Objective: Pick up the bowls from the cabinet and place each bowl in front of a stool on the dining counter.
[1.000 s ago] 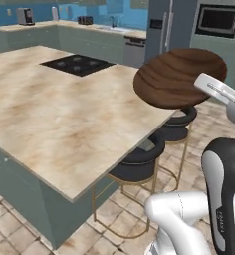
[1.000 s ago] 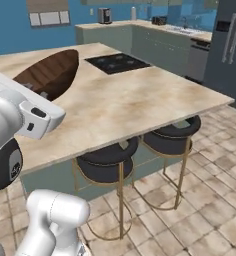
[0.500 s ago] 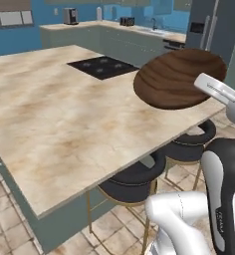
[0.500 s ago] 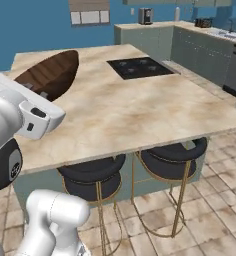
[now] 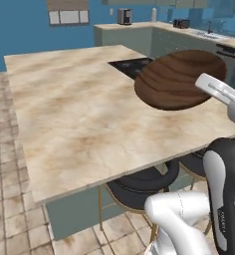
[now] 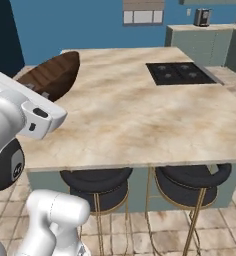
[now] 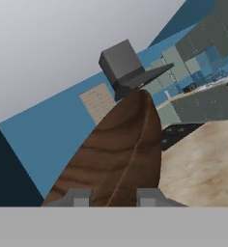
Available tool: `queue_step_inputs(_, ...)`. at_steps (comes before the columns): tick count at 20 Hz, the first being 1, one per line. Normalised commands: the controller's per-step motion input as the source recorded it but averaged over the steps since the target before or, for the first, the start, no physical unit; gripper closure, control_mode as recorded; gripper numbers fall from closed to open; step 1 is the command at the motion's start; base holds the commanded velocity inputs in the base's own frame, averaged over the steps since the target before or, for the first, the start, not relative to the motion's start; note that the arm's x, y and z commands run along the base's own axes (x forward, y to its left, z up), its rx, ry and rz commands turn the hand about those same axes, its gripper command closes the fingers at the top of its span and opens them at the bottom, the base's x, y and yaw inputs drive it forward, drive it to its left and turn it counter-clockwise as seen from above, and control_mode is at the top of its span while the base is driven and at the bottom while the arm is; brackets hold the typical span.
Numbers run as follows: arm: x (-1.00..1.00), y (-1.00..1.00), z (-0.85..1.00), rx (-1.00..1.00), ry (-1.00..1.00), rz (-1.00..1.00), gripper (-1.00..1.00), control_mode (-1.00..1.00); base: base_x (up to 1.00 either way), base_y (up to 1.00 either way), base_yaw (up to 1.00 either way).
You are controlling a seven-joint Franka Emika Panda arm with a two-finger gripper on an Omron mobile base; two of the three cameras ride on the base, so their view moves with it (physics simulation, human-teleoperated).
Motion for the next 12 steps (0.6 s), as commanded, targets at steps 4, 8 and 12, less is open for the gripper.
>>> queue_step_inputs(4,0.00,0.00,0.00,0.00,0.00,0.00,1.00,1.00,0.24,-0.07,0.37)
queue_step_inputs(8,0.00,0.00,0.00,0.00,0.00,0.00,1.00,1.00,0.22,0.00,0.29)
queue_step_inputs(12,0.00,0.00,0.00,0.00,0.00,0.00,1.00,1.00,0.21,0.00,0.18)
